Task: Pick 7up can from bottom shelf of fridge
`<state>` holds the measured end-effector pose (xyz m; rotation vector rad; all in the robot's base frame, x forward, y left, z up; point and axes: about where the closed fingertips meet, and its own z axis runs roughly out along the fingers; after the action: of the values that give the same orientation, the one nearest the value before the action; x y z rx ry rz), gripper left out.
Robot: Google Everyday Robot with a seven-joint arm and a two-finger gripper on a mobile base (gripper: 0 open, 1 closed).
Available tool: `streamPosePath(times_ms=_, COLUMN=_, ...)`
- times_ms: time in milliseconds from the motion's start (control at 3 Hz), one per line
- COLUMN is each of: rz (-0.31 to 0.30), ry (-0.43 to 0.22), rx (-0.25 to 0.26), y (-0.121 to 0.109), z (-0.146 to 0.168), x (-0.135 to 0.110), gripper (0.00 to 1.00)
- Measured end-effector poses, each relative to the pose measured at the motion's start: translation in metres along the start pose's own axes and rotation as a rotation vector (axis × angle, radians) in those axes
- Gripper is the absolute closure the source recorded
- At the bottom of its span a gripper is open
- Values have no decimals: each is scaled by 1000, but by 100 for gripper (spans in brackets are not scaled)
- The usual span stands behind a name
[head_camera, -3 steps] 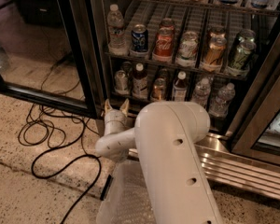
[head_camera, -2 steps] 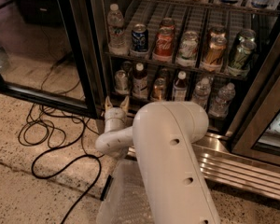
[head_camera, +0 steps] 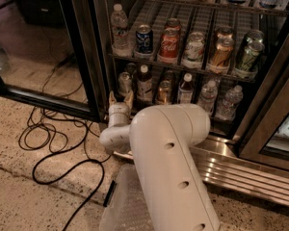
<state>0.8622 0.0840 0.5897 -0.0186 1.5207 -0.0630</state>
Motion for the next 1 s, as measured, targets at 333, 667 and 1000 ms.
streamPosePath(times_ms=333, rz=-7, ry=-8, rx=-1, y=1, z=7, x=-3, gripper=38)
streamPosePath(times_ms=667, rz=-20, ry=-16, rx=1, y=0, z=14, x=-5, gripper=39)
streamPosePath(times_ms=1000, rz=-34, ry=-17, rx=9, y=-3, z=20, x=-3, gripper=39)
